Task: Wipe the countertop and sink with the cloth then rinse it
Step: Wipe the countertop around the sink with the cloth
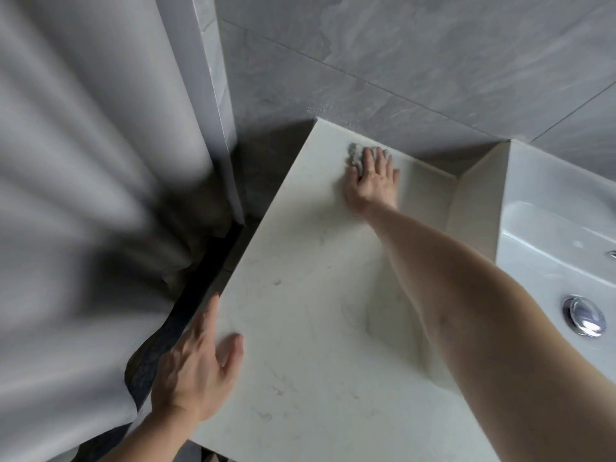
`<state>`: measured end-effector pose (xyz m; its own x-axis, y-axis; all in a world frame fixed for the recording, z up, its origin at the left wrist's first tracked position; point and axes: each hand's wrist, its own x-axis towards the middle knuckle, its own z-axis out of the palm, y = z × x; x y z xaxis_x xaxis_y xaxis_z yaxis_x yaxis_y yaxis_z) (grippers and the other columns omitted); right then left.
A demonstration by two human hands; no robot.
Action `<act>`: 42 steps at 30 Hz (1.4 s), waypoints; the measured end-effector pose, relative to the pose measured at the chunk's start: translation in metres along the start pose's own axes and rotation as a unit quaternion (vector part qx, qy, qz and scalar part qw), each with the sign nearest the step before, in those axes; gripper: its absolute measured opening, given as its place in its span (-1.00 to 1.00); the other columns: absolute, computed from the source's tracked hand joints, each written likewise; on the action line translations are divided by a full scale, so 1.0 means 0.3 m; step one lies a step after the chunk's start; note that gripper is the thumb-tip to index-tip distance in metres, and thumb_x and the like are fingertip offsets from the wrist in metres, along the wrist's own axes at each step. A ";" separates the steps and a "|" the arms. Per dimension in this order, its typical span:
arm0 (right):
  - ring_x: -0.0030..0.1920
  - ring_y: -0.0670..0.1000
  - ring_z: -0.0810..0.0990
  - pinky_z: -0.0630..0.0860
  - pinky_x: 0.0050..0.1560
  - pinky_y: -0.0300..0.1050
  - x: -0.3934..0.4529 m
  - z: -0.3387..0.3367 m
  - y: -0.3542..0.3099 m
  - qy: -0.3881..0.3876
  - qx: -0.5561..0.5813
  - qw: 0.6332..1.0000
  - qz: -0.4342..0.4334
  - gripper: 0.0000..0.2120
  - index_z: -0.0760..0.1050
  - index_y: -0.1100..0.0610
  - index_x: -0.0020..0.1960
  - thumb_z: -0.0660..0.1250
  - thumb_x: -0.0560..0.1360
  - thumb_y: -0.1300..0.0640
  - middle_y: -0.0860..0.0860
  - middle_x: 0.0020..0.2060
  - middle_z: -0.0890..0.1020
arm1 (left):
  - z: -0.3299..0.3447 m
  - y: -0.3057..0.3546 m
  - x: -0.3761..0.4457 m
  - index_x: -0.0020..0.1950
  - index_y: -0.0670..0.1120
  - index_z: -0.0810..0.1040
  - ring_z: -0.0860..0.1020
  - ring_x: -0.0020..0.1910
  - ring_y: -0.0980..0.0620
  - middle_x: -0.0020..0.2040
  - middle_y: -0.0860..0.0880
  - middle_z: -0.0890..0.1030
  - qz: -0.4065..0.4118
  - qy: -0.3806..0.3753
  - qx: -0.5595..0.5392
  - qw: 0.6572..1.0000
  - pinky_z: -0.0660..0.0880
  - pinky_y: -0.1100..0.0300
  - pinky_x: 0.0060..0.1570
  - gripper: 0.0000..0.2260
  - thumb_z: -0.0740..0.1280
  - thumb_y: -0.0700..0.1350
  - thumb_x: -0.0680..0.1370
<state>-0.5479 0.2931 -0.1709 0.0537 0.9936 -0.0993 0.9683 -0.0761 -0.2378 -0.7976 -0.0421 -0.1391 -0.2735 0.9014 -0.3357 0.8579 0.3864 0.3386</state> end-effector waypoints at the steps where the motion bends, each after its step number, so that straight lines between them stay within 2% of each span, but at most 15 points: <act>1: 0.66 0.17 -0.05 -0.12 0.61 0.16 -0.013 -0.010 0.065 0.008 -0.001 1.000 0.022 -0.38 0.05 0.08 0.67 -0.01 0.68 -0.14 0.10 0.67 0.05 | -0.003 0.005 -0.002 0.65 0.05 0.06 0.55 0.35 -0.16 0.57 0.00 0.37 -0.005 -0.002 -0.005 1.000 0.53 -0.05 0.14 -0.31 0.18 0.23 0.57; 7: 0.62 0.27 0.06 -0.07 0.62 0.14 -0.031 -0.063 0.330 0.051 -0.013 0.989 0.137 -0.36 0.12 0.24 0.62 0.07 0.66 -0.10 0.29 0.60 0.17 | -0.021 0.017 -0.006 0.65 0.04 0.07 0.51 0.39 -0.14 0.58 0.00 0.33 -0.011 -0.006 -0.020 1.000 0.51 -0.04 0.17 -0.30 0.24 0.18 0.58; 10: 0.62 0.29 0.06 -0.08 0.62 0.12 -0.004 -0.070 0.290 0.066 0.006 0.977 0.203 -0.29 0.12 0.28 0.62 0.08 0.62 -0.14 0.30 0.60 0.17 | -0.025 0.014 -0.002 0.65 0.05 0.06 0.54 0.36 -0.14 0.57 -0.01 0.35 -0.010 -0.008 -0.012 1.000 0.53 -0.05 0.15 -0.31 0.18 0.22 0.57; 12: 0.62 0.32 0.07 -0.03 0.60 0.18 0.029 -0.054 0.205 0.070 0.038 0.962 0.263 -0.24 0.15 0.27 0.61 0.14 0.58 -0.18 0.29 0.60 0.17 | -0.024 0.010 0.002 0.63 0.04 0.11 0.62 0.24 -0.17 0.51 -0.05 0.45 -0.010 -0.014 -0.001 1.000 0.58 -0.05 0.07 -0.30 0.12 0.26 0.54; 14: 0.51 0.43 0.30 0.20 0.50 0.30 0.066 -0.030 0.097 0.094 0.058 0.954 0.280 -0.23 0.34 0.34 0.51 0.35 0.48 -0.14 0.36 0.48 0.37 | -0.018 0.007 0.005 0.61 0.00 0.17 0.67 0.13 -0.19 0.43 -0.09 0.54 -0.008 -0.021 0.007 1.000 0.61 -0.07 -0.01 -0.28 0.09 0.28 0.50; 15: 0.41 0.46 0.43 0.33 0.42 0.34 0.078 -0.008 0.044 0.111 0.068 0.954 0.271 -0.23 0.45 0.38 0.42 0.42 0.40 -0.12 0.39 0.37 0.48 | -0.014 0.003 0.005 0.60 -0.01 0.18 0.67 0.11 -0.20 0.41 -0.10 0.55 -0.008 -0.023 0.009 1.000 0.62 -0.07 -0.03 -0.28 0.09 0.27 0.50; 16: 0.39 0.47 0.45 0.34 0.40 0.34 0.087 0.009 -0.016 0.128 0.067 0.955 0.258 -0.22 0.46 0.40 0.40 0.42 0.38 -0.12 0.41 0.35 0.50 | -0.013 0.002 0.005 0.60 -0.02 0.19 0.67 0.13 -0.20 0.42 -0.10 0.55 -0.007 -0.025 0.011 1.000 0.62 -0.08 -0.03 -0.29 0.09 0.26 0.50; 19: 0.62 0.36 0.02 -0.06 0.59 0.24 0.089 0.034 -0.223 0.030 0.061 0.978 0.198 -0.21 0.06 0.29 0.64 0.18 0.61 -0.17 0.31 0.62 0.10 | -0.018 0.001 0.012 0.62 0.01 0.14 0.64 0.18 -0.17 0.45 -0.06 0.52 -0.002 -0.025 0.010 1.000 0.59 -0.07 0.00 -0.28 0.11 0.25 0.51; 21: 0.65 0.29 -0.13 -0.17 0.62 0.19 0.089 0.054 -0.340 -0.012 0.041 0.992 0.119 -0.25 -0.07 0.22 0.67 0.06 0.65 -0.18 0.22 0.66 -0.05 | -0.014 -0.003 0.016 0.62 0.01 0.13 0.64 0.16 -0.18 0.42 -0.06 0.54 -0.001 -0.025 0.008 1.000 0.59 -0.08 0.00 -0.28 0.12 0.25 0.51; 23: 0.65 0.25 -0.17 -0.19 0.63 0.18 0.085 0.071 -0.407 -0.038 0.003 0.999 0.007 -0.28 -0.09 0.18 0.68 0.00 0.66 -0.16 0.17 0.67 -0.08 | -0.004 -0.008 0.016 0.62 -0.01 0.14 0.65 0.14 -0.18 0.41 -0.08 0.54 0.000 -0.025 0.008 1.000 0.60 -0.08 -0.01 -0.28 0.11 0.26 0.50; 26: 0.67 0.18 -0.16 -0.18 0.63 0.14 0.050 0.075 -0.398 -0.062 -0.040 0.989 -0.131 -0.35 0.00 0.11 0.68 -0.03 0.67 -0.14 0.09 0.68 -0.04 | 0.003 -0.011 0.014 0.63 0.03 0.10 0.64 0.17 -0.18 0.46 -0.05 0.50 0.002 -0.022 0.008 1.000 0.59 -0.08 0.03 -0.27 0.09 0.28 0.50; 29: 0.67 0.12 -0.13 -0.18 0.64 0.11 0.006 0.053 -0.288 -0.046 -0.029 0.983 -0.175 -0.39 0.01 0.04 0.68 -0.05 0.69 -0.13 0.03 0.68 -0.01 | 0.002 -0.003 0.007 0.63 0.06 0.07 0.60 0.26 -0.18 0.52 -0.02 0.44 -0.003 -0.018 0.004 1.000 0.56 -0.07 0.10 -0.26 0.07 0.30 0.49; 34: 0.67 0.15 -0.05 -0.10 0.62 0.17 -0.056 0.013 0.007 0.011 -0.015 0.999 -0.034 -0.40 0.07 0.03 0.67 -0.02 0.67 -0.12 0.05 0.67 0.04 | -0.015 0.016 -0.003 0.65 0.06 0.06 0.57 0.31 -0.18 0.56 -0.01 0.38 -0.024 -0.018 -0.001 1.000 0.52 -0.07 0.13 -0.31 0.13 0.25 0.55; 38: 0.64 0.17 0.04 -0.02 0.60 0.24 -0.093 -0.027 0.244 0.049 -0.006 0.993 0.108 -0.38 0.12 0.06 0.65 0.02 0.65 -0.13 0.11 0.65 0.14 | -0.026 0.019 -0.005 0.65 0.07 0.06 0.54 0.35 -0.16 0.56 0.00 0.37 -0.030 -0.018 -0.010 0.999 0.51 -0.06 0.16 -0.30 0.23 0.20 0.57; 42: 0.64 0.18 0.07 -0.02 0.58 0.29 -0.104 -0.024 0.238 0.080 0.004 0.978 0.193 -0.39 0.19 0.07 0.63 0.08 0.62 -0.12 0.12 0.63 0.19 | -0.021 0.008 0.001 0.63 0.04 0.13 0.60 0.27 -0.15 0.51 -0.02 0.45 -0.017 -0.018 0.005 1.000 0.56 -0.07 0.08 -0.31 0.19 0.24 0.55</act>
<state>-0.4788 0.2572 -0.1777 0.4525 0.8912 -0.0316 0.8667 -0.4479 -0.2196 -0.7985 -0.0396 -0.1329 -0.2870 0.8799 -0.3788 0.8530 0.4147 0.3169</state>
